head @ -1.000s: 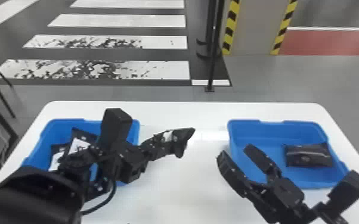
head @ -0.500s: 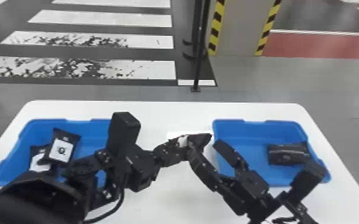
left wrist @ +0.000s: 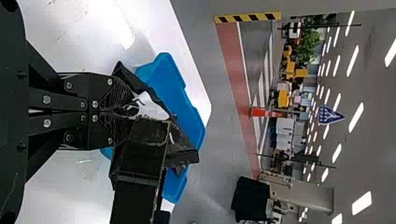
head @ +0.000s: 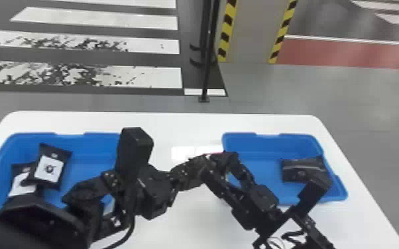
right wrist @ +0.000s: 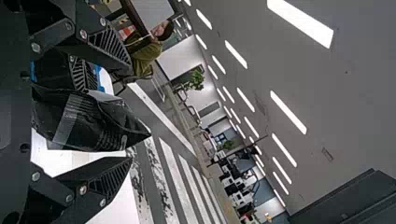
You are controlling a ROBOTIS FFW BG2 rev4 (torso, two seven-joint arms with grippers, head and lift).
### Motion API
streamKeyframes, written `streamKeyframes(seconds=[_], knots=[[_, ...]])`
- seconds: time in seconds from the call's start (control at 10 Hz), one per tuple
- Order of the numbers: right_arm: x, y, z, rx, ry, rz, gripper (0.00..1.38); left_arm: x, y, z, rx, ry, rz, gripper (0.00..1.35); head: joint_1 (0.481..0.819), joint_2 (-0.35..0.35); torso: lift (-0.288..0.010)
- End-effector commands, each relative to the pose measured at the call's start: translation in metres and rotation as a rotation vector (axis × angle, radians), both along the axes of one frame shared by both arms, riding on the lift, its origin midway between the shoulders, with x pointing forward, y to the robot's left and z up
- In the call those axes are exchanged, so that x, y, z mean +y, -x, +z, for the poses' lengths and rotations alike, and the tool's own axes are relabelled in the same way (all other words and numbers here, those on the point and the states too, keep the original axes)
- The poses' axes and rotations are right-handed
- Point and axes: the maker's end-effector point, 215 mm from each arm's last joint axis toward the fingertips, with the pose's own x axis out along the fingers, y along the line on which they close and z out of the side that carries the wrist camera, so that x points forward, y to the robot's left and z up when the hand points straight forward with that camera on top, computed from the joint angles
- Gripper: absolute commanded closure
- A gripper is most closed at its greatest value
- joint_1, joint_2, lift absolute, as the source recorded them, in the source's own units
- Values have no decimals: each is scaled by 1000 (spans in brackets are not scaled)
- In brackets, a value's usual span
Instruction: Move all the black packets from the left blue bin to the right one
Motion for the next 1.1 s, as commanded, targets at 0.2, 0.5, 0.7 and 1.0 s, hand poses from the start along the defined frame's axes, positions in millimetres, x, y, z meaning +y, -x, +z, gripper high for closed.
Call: streamKeyframes(seconds=[0.2,0.5,0.7,1.0], knots=[[-2,-2,-1,4,-4,-10,1286,0,1,0,1,5,0,1204,695,-137,-140],[-5,-5,5,-9,-22,-20,1286,3,6,-10,49,19,11,205,695,-137,-140],[-27,-24,5,-21,-1,-64,1286,16,10,-16,81,51,36,140,695,-137,-140],[-83,-70,-18,-9,102,-164,1285,62,19,-7,87,60,132,180,695,-147,-140]])
